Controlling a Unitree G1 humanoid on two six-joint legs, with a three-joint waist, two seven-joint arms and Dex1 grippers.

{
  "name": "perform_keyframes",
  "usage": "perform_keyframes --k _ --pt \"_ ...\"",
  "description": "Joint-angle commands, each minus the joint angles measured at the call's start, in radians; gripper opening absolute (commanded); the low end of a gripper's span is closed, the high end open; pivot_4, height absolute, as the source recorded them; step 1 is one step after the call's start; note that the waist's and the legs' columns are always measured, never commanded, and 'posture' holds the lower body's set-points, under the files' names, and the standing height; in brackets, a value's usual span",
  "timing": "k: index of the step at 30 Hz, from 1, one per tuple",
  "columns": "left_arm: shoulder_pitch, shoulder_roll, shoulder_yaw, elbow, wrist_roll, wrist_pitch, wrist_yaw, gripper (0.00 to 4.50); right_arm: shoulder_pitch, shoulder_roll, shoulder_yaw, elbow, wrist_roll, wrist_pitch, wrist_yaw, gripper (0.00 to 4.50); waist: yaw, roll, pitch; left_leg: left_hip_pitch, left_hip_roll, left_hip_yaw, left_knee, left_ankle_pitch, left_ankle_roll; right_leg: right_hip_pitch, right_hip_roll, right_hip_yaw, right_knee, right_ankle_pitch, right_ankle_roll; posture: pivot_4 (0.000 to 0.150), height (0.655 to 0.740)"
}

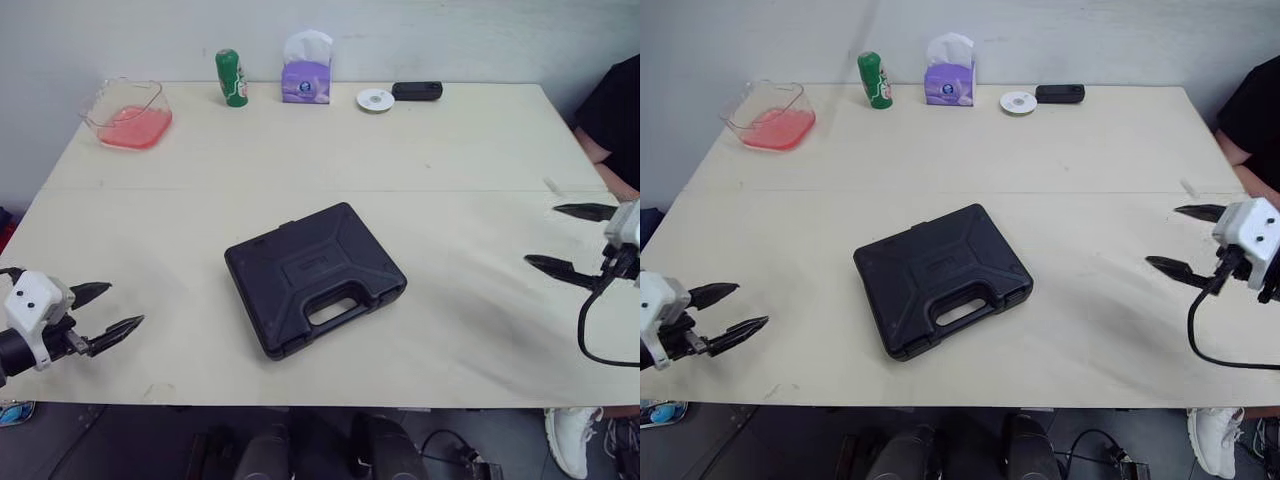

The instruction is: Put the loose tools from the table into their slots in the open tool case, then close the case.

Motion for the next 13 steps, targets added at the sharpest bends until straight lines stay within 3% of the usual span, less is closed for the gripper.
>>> perform_keyframes --k 1,13 --pt "0.001 -0.016 0.052 0.0 -0.005 -0.04 0.03 4.46 -0.079 -0.016 0.009 0.07 -0.016 -0.059 0.004 4.5 0.0 0.0 0.0 0.0 0.0 0.0 0.0 0.0 0.0 0.0 0.0 0.0 0.0 0.0 0.0 0.15 0.74" --pt "-0.085 -0.039 -0.014 -0.007 0.017 -0.098 0.098 4.46 -0.194 0.07 0.099 0.123 -0.052 -0.094 -0.023 4.5 -0.001 0.0 0.0 0.0 0.0 0.001 0.001 0.001 -0.001 -0.001 0.0 0.0 0.005 0.0 0.0 0.15 0.74"
